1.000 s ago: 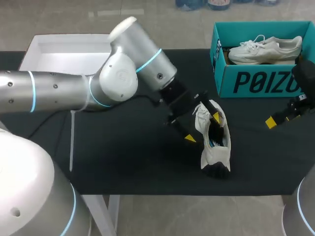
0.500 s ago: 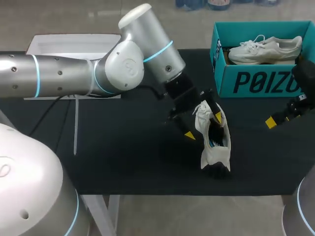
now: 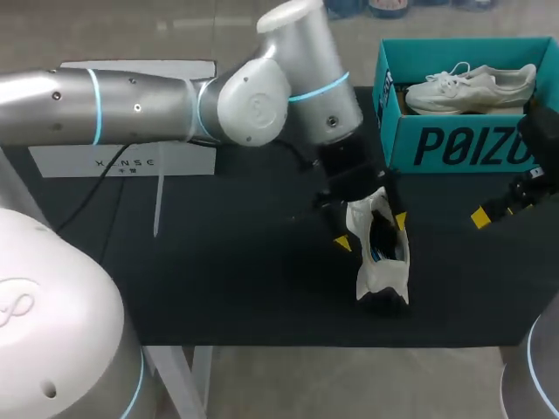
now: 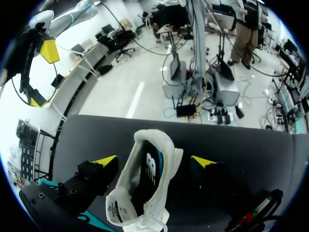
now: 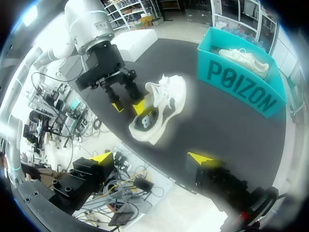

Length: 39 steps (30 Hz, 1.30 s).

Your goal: Take the shoe out of the shoebox, open the shoe tongue, remove and reinsert the insole, then place the shoe into the shoebox

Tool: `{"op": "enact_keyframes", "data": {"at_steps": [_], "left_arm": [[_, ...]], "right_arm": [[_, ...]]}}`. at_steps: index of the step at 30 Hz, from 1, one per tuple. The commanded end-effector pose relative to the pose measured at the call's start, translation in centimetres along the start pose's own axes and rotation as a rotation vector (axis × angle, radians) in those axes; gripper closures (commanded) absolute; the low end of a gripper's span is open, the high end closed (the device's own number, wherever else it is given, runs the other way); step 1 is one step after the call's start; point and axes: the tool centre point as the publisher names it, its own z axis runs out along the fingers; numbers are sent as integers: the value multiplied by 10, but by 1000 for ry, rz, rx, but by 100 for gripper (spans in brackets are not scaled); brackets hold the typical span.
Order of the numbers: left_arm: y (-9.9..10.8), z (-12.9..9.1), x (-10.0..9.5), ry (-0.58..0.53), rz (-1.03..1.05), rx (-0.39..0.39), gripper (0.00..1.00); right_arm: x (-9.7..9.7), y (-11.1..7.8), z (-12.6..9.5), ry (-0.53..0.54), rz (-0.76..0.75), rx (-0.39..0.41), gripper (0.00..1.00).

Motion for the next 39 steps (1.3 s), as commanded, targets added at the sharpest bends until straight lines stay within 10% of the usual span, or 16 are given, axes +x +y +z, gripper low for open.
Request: {"op": "enact_keyframes", "data": {"at_steps": [1,2,3,4,39], "left_arm": [[3,5,-19,114,5,-13,0],[4,5,-19,104,14,-13,33],[4,5,-19,105,18,-21,95],[4,6,-18,114,16,-28,100],[25,90,1,228,-89,63,100]], "right_arm": [[0,-1,1,-2,0,-2,0],[0,-1,1,-2,0,-2,0],[0,-1,1,-2,0,-2,0],[0,-1,1,-2,0,-2,0],[0,-1,1,-2,0,-2,0]]}}
